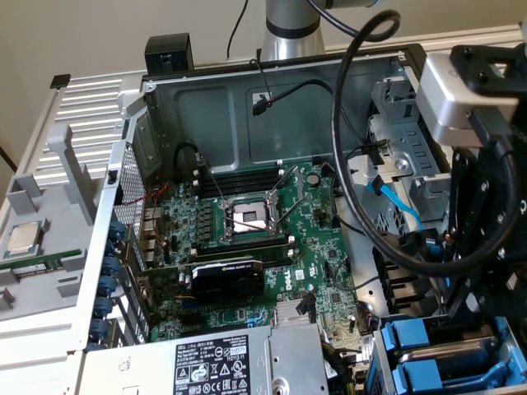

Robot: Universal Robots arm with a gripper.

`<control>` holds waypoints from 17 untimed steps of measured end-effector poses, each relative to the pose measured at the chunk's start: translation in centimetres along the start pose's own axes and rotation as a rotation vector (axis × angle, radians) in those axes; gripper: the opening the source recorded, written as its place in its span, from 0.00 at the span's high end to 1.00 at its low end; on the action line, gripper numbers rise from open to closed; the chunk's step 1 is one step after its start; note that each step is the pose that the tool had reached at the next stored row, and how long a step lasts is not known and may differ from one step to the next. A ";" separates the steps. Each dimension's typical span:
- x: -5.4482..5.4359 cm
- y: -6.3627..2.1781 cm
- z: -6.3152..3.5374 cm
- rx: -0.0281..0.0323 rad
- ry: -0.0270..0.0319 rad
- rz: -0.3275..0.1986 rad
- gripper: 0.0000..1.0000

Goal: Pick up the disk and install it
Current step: 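Insert the second disk wire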

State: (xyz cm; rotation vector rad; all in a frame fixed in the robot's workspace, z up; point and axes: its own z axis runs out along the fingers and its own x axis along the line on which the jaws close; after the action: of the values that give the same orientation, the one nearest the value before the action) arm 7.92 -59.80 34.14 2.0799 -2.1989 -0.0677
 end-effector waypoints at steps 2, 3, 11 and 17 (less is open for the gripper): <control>0.0 0.00 0.01 0.0009 0.0022 0.000 0.83; -0.1 0.01 0.00 0.0016 0.0042 0.000 0.83; -1.1 0.14 -0.04 0.0071 0.0398 0.004 0.83; -1.0 0.15 -0.06 0.0076 0.0452 0.005 0.83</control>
State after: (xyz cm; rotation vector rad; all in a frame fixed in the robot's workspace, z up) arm 7.84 -58.75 34.16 2.0589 -2.1816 -0.0119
